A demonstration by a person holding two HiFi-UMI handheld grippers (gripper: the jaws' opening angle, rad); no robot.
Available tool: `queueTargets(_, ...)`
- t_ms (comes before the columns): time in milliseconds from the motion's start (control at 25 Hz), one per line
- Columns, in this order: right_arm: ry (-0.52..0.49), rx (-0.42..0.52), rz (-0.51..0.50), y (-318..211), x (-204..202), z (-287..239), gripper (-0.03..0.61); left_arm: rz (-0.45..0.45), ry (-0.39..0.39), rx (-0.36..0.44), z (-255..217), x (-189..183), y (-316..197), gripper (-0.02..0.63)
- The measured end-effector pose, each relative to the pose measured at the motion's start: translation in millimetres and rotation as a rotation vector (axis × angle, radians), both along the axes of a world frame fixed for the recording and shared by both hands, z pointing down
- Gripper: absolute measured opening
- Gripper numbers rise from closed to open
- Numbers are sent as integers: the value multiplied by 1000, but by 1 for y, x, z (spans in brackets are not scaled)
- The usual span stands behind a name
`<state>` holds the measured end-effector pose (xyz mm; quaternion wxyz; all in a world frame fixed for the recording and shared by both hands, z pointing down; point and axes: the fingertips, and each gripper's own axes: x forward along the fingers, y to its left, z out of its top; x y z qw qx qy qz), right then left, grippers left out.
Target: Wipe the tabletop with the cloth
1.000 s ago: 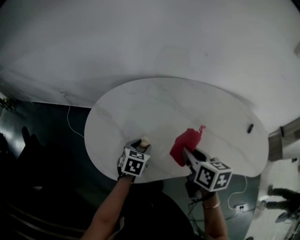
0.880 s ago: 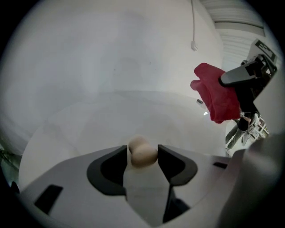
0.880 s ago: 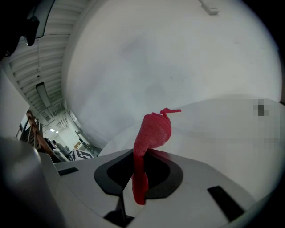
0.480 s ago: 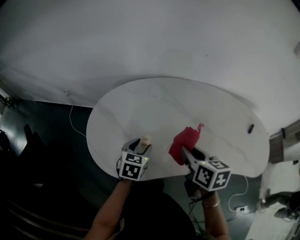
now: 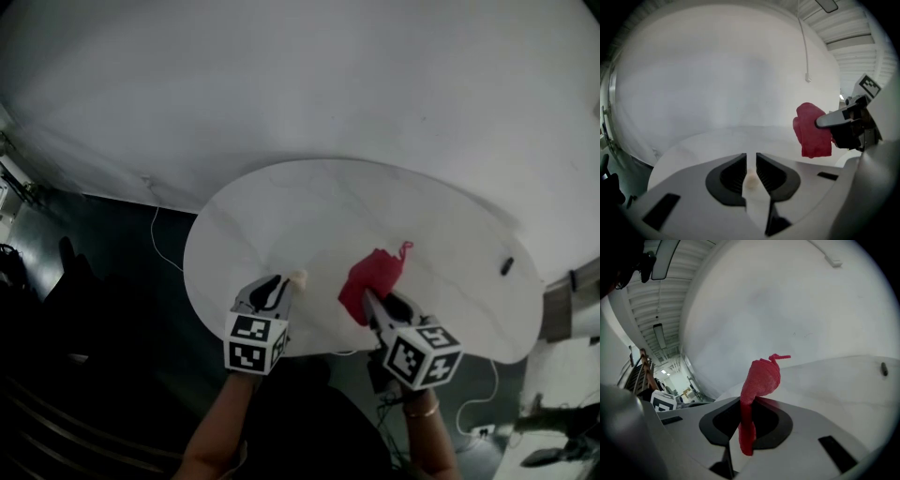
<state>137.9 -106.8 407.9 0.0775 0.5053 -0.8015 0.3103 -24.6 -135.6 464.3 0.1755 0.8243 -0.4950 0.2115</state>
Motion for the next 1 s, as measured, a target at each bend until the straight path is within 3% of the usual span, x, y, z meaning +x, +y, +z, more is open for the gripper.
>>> queueTargets(360,50,109,-11,4,-5,-19,51,-62,78,95,-45,-21,14,11)
queueTargets(640,72,192,-12,9,-6,-32,50,-103,121,142,-66,-37,25,8)
queueTargets(1000,223,304,-14,14,-7,-34,49,-127,126,187,-80,-47,37,6)
